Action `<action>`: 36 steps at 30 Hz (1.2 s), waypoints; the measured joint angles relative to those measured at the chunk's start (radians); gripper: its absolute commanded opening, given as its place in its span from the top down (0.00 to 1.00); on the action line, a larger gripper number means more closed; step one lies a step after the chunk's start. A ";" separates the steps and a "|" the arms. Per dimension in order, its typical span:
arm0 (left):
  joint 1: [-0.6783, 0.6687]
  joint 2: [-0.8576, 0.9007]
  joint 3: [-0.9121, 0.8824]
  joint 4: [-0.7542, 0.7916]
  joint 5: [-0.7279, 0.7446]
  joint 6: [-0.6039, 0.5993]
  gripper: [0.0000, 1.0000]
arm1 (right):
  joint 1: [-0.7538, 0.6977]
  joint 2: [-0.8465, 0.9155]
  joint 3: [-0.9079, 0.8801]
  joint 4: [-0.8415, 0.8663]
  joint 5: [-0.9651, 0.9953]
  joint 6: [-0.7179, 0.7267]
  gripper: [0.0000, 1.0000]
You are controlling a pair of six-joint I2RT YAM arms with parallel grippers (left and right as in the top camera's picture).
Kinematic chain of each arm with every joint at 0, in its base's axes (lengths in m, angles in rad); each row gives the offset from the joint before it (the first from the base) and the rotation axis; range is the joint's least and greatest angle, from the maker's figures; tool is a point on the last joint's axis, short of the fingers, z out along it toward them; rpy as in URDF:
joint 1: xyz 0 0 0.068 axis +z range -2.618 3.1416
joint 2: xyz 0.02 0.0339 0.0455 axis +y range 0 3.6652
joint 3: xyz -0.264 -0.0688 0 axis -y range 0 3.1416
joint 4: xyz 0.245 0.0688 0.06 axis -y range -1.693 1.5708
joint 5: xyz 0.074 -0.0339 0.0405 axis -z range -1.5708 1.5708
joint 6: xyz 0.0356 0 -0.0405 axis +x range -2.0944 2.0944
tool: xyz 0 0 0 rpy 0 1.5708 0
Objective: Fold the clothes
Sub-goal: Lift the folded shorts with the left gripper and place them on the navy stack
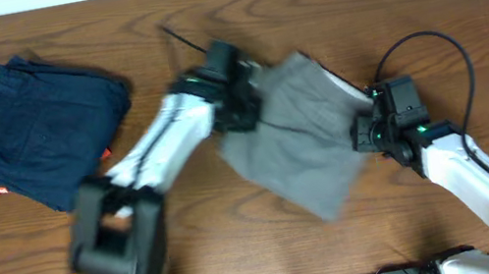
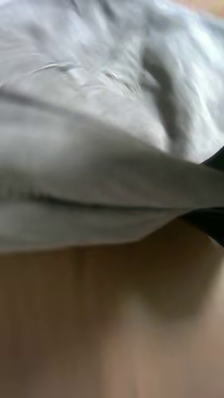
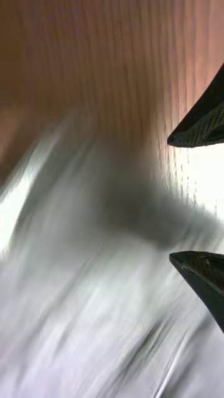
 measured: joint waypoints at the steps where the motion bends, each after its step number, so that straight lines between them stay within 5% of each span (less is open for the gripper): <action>1: 0.037 -0.044 0.002 -0.001 -0.038 0.000 0.94 | -0.007 -0.026 0.000 -0.006 0.002 -0.002 0.47; 11: 0.578 -0.380 0.041 0.032 -0.256 0.007 0.94 | -0.028 -0.172 0.000 -0.058 0.005 -0.019 0.48; 17: 0.850 -0.360 0.042 0.024 -0.275 -0.065 0.94 | -0.028 -0.172 0.000 -0.075 0.005 -0.021 0.48; 23: 0.986 -0.273 0.042 -0.013 -0.274 -0.186 0.94 | -0.028 -0.172 0.000 -0.083 0.005 -0.021 0.48; 24: 0.996 -0.259 0.042 -0.022 -0.274 -0.202 0.89 | -0.028 -0.172 0.000 -0.082 0.005 -0.021 0.48; 27: 1.012 -0.229 0.042 -0.029 -0.273 -0.239 0.48 | -0.028 -0.172 0.000 -0.083 0.005 -0.021 0.48; 29: 1.015 -0.224 0.042 -0.027 -0.265 -0.257 0.32 | -0.028 -0.172 0.000 -0.083 0.005 -0.021 0.48; 36: 1.016 -0.247 0.042 -0.022 -0.090 -0.280 0.23 | -0.028 -0.172 0.000 -0.085 0.005 -0.030 0.46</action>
